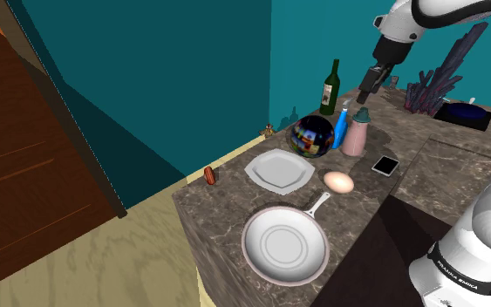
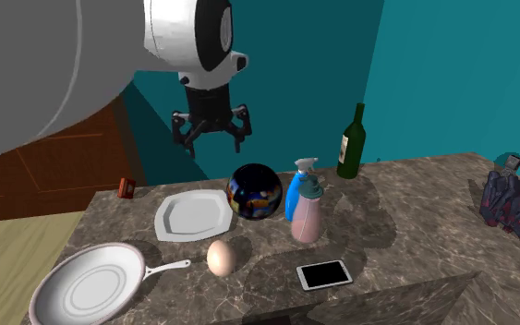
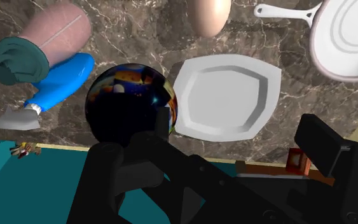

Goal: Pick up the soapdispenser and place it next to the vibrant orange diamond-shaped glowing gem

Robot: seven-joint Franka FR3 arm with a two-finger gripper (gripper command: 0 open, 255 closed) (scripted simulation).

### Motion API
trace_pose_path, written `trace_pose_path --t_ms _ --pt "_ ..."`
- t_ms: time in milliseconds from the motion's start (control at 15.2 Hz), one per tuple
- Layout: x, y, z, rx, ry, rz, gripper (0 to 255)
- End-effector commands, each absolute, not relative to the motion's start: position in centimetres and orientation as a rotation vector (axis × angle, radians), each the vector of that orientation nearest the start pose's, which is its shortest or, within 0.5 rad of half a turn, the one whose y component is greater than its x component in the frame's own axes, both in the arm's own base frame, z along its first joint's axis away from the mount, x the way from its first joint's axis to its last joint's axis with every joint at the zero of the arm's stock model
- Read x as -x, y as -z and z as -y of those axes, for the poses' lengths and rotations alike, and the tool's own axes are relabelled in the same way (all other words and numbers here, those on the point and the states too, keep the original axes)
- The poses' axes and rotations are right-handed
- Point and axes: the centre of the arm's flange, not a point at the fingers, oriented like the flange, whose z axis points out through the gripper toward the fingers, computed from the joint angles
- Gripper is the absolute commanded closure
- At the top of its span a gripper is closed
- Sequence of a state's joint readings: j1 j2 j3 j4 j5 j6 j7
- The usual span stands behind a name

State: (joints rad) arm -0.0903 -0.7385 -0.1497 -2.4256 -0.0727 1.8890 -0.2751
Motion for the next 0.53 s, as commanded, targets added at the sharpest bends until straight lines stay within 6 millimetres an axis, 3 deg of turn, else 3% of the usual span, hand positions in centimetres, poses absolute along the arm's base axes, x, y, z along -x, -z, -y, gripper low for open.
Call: trace_pose_path --t_ms 0,462 --pt "-33.9 -55.5 11.8 3.142 0.318 0.114 0" --pt "-35.6 -50.4 19.3 3.141 0.332 0.071 0"
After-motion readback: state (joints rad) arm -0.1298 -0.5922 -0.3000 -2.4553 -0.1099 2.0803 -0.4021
